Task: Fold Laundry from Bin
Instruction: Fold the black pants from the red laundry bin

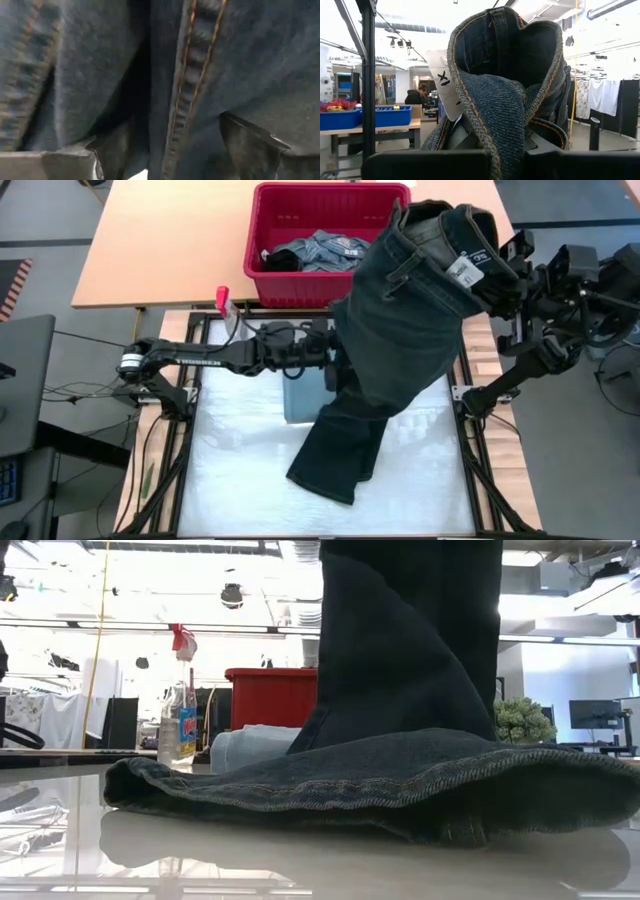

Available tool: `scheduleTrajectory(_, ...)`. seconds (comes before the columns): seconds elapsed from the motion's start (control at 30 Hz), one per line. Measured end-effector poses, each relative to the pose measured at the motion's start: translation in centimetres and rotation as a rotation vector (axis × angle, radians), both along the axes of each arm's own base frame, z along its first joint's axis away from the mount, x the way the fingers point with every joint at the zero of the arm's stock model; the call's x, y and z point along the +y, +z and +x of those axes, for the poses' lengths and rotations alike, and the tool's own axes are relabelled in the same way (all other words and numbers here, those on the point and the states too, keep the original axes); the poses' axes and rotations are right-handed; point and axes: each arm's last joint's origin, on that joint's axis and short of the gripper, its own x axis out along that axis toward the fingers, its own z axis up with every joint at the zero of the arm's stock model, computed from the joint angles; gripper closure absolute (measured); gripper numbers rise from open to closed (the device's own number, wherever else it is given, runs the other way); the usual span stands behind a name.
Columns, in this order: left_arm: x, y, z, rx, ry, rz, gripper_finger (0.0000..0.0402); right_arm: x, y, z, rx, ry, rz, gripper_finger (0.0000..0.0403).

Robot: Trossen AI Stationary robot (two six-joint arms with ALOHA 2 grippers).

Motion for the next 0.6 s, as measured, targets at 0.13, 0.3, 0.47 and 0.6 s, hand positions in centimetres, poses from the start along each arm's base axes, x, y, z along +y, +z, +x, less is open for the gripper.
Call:
scheduleTrajectory(0.13, 0.3, 0.4, -0.1, -0.031, 0.003, 0.080, 0.0143, 0.0, 0.1, 0.0, -0.006, -0.009, -0.014, 0.0362)
scheduleTrajectory(0.3, -0.1, 2.1, -0.3, -0.164, -0.059, 0.176, 0.0230, -0.2, 0.5, -0.4, -0.038, -0.016, -0.026, 0.0362)
scheduleTrajectory(0.47, -0.4, 5.2, -1.9, -0.136, -0.105, 0.257, 0.0380, -0.4, 0.9, -0.9, -0.062, -0.015, -0.041, 0.0362)
scheduleTrajectory(0.6, -0.7, 9.1, -4.5, -0.025, -0.022, 0.373, 0.0396, -0.8, 1.3, -1.9, -0.100, -0.017, -0.066, 0.0362)
